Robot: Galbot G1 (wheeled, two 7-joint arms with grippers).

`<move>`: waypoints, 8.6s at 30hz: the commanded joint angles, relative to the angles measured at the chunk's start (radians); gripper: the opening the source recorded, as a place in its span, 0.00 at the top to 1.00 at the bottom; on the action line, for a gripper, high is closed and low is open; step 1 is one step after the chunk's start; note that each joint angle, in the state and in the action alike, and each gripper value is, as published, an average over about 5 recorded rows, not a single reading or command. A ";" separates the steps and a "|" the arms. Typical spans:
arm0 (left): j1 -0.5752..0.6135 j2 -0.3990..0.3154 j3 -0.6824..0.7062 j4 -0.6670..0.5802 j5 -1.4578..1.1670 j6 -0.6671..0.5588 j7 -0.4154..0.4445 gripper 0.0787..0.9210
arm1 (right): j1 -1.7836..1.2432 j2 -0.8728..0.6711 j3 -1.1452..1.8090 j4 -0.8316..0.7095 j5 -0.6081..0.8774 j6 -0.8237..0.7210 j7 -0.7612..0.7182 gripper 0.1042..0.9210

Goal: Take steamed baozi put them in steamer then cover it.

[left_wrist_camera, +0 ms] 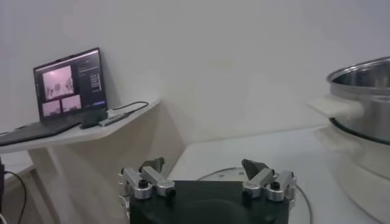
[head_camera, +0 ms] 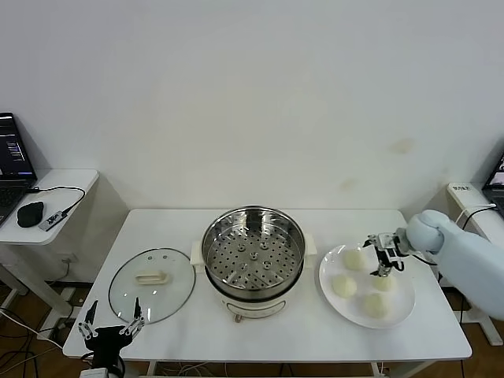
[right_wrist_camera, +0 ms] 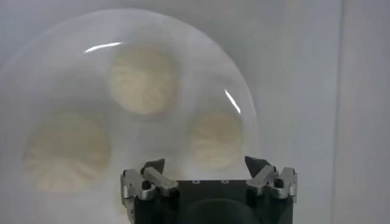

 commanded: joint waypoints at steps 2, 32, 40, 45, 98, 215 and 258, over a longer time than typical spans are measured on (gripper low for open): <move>-0.002 0.001 -0.005 0.004 -0.002 0.003 -0.001 0.12 | 0.038 0.085 -0.036 -0.095 -0.010 0.004 -0.005 0.12; -0.003 0.001 -0.006 0.009 0.001 0.000 -0.006 0.12 | 0.045 0.089 -0.050 -0.094 -0.034 -0.012 -0.018 0.36; -0.011 0.003 0.002 0.009 -0.001 0.001 -0.006 0.12 | 0.162 -0.022 -0.142 0.063 0.092 -0.037 -0.029 0.36; -0.014 0.012 0.010 0.011 -0.008 0.003 -0.008 0.12 | 0.295 -0.084 -0.210 0.151 0.189 -0.056 -0.036 0.36; -0.045 0.023 -0.039 0.061 -0.331 -0.132 0.074 0.12 | 0.592 0.592 -0.717 -0.067 -0.060 0.489 0.160 0.36; -0.017 0.054 -0.049 0.005 -0.239 -0.029 0.077 0.12 | 0.136 -0.066 -0.321 0.262 0.158 -0.158 -0.019 0.40; -0.052 0.069 -0.058 -0.009 -0.247 -0.027 0.078 0.12 | 0.701 0.506 -0.649 0.287 0.802 -0.546 0.143 0.38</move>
